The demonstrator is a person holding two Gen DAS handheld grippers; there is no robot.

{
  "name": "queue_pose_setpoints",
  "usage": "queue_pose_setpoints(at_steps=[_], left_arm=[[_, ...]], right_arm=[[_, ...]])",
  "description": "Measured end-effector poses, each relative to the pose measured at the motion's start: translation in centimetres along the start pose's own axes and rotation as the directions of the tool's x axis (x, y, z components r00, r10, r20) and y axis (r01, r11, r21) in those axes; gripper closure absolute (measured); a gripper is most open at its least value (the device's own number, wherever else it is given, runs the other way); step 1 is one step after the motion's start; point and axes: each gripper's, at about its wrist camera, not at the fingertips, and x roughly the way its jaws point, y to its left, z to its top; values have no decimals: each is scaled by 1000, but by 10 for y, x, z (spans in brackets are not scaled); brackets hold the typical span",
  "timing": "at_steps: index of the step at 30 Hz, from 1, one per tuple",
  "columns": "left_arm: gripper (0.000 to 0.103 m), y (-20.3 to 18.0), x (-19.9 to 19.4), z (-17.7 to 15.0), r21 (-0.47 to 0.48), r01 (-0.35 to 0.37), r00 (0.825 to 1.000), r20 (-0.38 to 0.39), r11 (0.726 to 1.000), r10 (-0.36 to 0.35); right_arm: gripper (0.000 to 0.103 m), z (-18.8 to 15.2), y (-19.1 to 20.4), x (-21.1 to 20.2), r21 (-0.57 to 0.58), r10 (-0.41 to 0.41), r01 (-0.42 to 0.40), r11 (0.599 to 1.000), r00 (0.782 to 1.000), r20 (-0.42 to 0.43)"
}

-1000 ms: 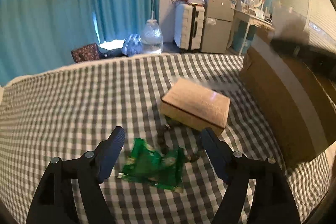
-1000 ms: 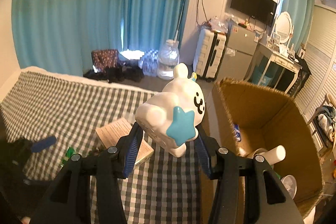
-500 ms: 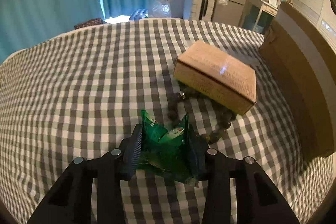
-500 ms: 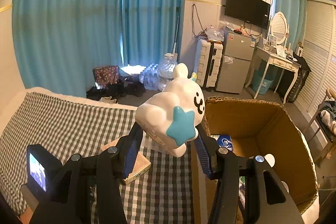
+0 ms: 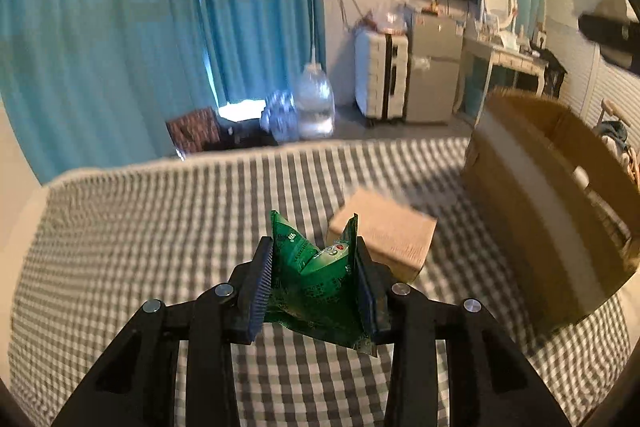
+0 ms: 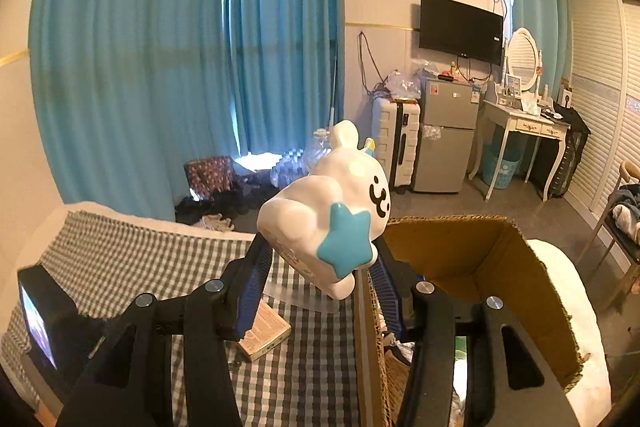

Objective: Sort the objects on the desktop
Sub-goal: 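Lift the snack bag and bunny figurine and carry both over the cardboard box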

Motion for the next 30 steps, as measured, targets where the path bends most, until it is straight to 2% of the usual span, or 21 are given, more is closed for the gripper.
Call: queue_pose_setpoints(at_steps=[12, 21, 25, 30], left_arm=[[65, 6, -94, 53, -31, -27, 989, 142, 999, 31], [65, 11, -191, 88, -83, -16, 952, 303, 996, 40], [65, 7, -213, 94, -94, 3, 942, 333, 996, 29], [65, -7, -222, 102, -79, 34, 939, 343, 996, -5]], right_arm=[[54, 22, 4, -79, 0, 12, -12, 1000, 998, 62], [54, 40, 9, -140, -21, 5, -2, 1000, 993, 114], [54, 43, 7, -157, -30, 1, 2, 1000, 992, 125], [54, 45, -6, -165, -36, -18, 23, 999, 992, 127]])
